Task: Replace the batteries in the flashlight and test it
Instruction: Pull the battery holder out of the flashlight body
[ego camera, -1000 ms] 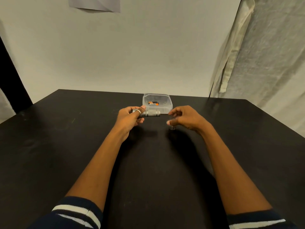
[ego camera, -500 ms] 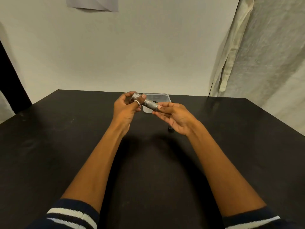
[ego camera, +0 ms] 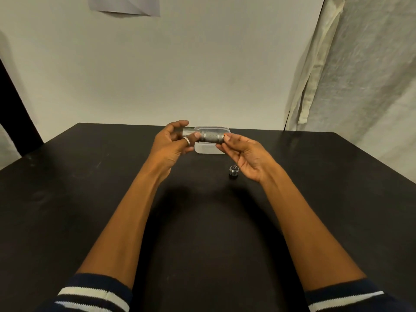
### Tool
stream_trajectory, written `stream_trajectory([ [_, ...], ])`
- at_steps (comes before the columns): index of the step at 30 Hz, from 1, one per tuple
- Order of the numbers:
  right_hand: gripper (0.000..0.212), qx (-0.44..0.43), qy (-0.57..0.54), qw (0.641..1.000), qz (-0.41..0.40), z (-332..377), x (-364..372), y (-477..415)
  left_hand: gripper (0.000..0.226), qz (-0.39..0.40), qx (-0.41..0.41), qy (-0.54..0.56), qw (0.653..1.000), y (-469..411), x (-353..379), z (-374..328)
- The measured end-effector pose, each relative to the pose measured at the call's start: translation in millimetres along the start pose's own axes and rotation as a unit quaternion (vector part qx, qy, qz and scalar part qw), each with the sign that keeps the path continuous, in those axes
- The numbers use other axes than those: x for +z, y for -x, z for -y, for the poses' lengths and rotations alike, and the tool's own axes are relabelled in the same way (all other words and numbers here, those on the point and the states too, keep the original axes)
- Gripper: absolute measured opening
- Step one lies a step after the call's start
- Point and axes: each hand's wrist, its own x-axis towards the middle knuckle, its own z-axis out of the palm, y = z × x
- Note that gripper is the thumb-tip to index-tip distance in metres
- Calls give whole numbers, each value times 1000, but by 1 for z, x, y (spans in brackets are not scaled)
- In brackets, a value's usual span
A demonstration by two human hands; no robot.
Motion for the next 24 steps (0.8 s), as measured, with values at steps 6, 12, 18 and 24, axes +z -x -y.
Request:
stream_trajectory([
  [6, 18, -55, 160, 985, -25, 8, 2, 3, 41, 136, -4, -261, 956, 4, -2, 1],
  [12, 13, -126, 193, 972, -49, 6, 6, 2, 37, 105, 14, -351, 930, 4, -7, 4],
  [18, 15, -156, 101, 979, -86, 11, 2, -2, 38, 61, -6, -310, 949, 2, -11, 6],
  [24, 14, -148, 94, 980, -91, 10, 0, -3, 47, 56, -36, -334, 940, 0, -13, 15],
])
